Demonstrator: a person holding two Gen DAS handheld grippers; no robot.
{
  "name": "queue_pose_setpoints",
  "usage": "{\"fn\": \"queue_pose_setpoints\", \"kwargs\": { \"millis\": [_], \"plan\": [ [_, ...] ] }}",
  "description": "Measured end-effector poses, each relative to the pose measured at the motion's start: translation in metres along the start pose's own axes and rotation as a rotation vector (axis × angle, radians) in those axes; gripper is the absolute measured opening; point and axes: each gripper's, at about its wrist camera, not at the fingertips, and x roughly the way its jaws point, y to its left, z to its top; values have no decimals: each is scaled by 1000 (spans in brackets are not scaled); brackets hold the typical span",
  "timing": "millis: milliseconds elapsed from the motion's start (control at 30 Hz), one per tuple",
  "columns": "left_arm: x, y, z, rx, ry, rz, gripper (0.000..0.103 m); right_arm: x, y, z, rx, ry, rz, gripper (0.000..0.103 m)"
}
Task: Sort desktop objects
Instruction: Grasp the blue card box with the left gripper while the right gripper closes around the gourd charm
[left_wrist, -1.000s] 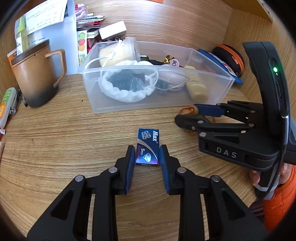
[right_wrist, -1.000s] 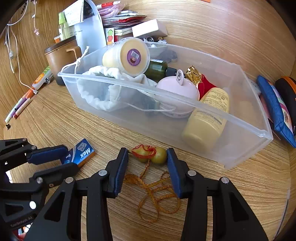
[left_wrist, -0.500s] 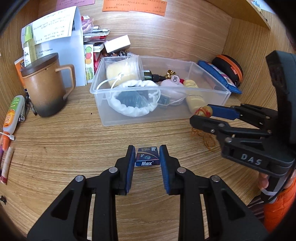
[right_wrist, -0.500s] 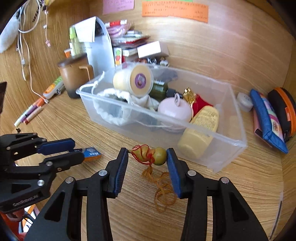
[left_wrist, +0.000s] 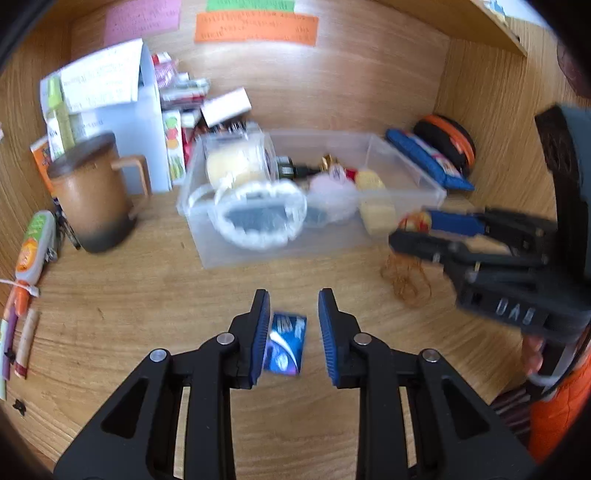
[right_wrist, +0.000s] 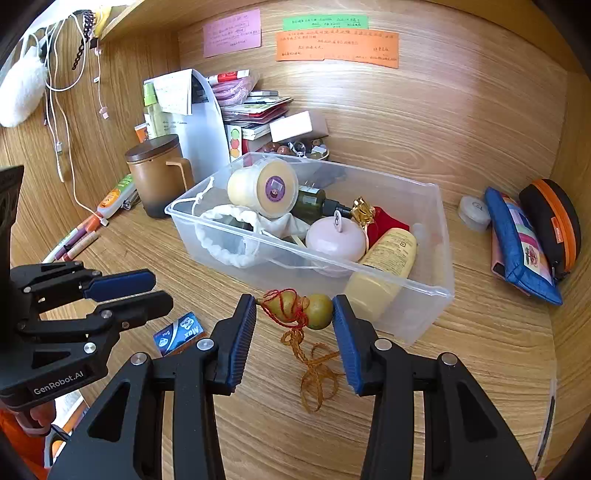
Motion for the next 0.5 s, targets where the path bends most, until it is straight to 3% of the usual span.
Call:
{"fn": "queue_pose_setpoints", "kwargs": {
  "millis": [67, 200, 500],
  "plan": [
    [7, 0, -8, 1, 33, 9, 34, 0, -1, -1, 2, 3, 2, 39],
    [22, 1, -19, -1, 90, 8, 34, 0, -2, -4, 10, 6, 8, 39],
    [35, -3, -18, 35, 116, 32, 35, 1, -5, -6, 25, 6, 18, 39]
  ]
}}
